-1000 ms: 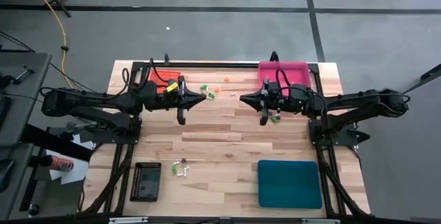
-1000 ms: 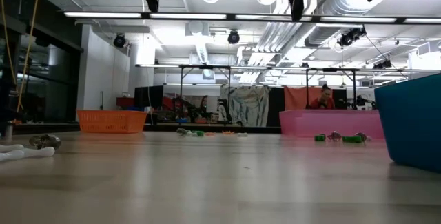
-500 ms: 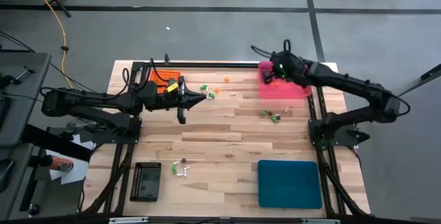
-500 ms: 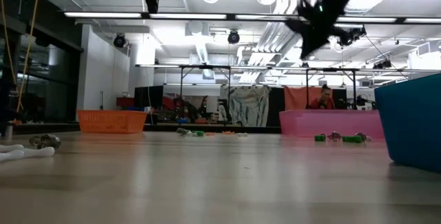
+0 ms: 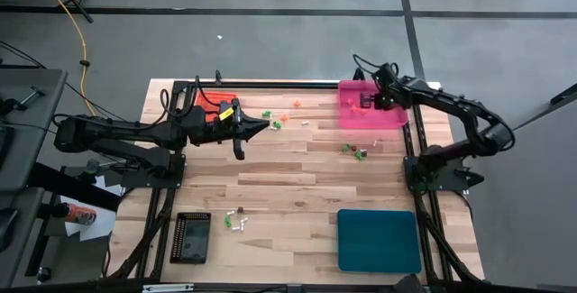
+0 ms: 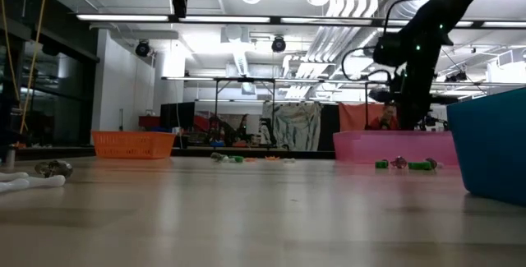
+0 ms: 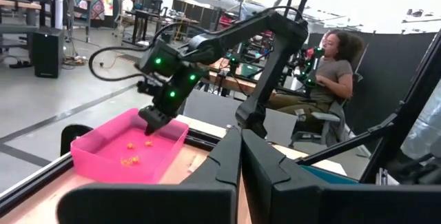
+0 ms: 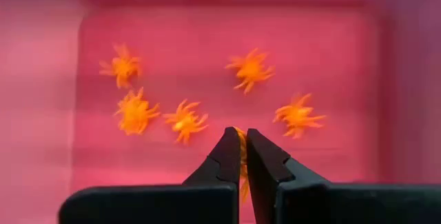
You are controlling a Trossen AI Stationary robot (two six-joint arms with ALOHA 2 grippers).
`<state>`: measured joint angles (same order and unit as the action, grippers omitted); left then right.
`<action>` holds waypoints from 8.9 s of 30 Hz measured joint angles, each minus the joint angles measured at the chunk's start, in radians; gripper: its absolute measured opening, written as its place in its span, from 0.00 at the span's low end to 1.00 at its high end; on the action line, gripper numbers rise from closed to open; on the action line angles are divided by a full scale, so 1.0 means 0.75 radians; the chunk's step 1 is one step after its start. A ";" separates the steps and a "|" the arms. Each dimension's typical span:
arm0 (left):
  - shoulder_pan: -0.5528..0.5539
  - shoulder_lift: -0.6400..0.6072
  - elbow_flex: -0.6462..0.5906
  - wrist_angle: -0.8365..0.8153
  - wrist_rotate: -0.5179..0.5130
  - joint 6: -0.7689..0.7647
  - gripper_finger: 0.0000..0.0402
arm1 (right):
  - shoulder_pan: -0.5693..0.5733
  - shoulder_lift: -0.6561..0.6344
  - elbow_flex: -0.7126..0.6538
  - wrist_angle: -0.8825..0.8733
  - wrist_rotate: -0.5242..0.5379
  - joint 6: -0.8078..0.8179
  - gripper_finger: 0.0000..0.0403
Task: Sort Halloween decoration
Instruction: Put the bottom right orange spider toy into the pink bin, then put the bottom orange spider toy into the pink bin
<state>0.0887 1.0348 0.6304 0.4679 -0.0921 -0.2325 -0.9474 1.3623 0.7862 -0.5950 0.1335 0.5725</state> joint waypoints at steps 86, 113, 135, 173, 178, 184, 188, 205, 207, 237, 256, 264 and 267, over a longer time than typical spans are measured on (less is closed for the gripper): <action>0.275 0.359 0.390 -0.932 -0.033 -0.082 0.13 | 1.037 -0.429 -0.003 1.001 -0.387 -0.416 0.01; 0.563 1.391 1.103 -1.337 0.204 -0.049 0.56 | 1.075 -0.429 -0.003 0.978 -0.307 -0.132 0.01; 0.516 1.410 1.094 -1.498 0.042 0.090 0.02 | 1.142 -0.429 -0.003 0.978 -0.216 -0.146 0.01; -0.024 0.268 0.400 -0.696 -0.070 0.032 0.00 | 1.197 -0.068 0.243 0.947 -0.136 -0.555 0.27; -0.024 0.303 0.400 -0.684 -0.071 0.014 0.00 | 1.197 0.062 0.401 0.837 -0.095 -0.711 0.43; -0.024 0.305 0.400 -0.675 -0.069 0.018 0.00 | 1.196 0.153 0.515 0.736 -0.088 -0.739 0.50; -0.025 0.304 0.401 -0.649 -0.040 0.054 0.00 | 1.194 0.181 0.521 0.735 -0.086 -0.730 0.49; -0.033 0.304 0.401 -0.661 -0.020 0.118 0.00 | 1.194 0.185 0.524 0.769 -0.111 -0.694 0.15; -0.033 0.304 0.401 -0.661 -0.020 0.117 0.00 | 1.194 0.185 0.524 0.769 -0.111 -0.694 0.08; 0.079 0.100 0.216 -0.623 -0.030 -0.015 0.36 | 1.133 -0.377 -0.007 0.319 0.003 -0.385 0.00; -0.033 0.101 0.014 -0.147 -0.001 -0.107 0.36 | 1.137 -0.560 -0.299 0.850 0.100 -0.127 0.00; -0.032 0.101 0.014 -0.149 -0.030 -0.108 0.36 | 0.586 -0.504 -0.222 0.506 0.126 -0.002 0.00; -0.032 0.101 0.014 -0.150 -0.031 -0.114 0.36 | 0.356 -0.406 -0.152 0.290 0.093 0.017 0.00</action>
<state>0.0647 1.1103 0.6407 0.3557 -0.1150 -0.3177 -0.6803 1.0582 0.6721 -0.3774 0.2031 0.5852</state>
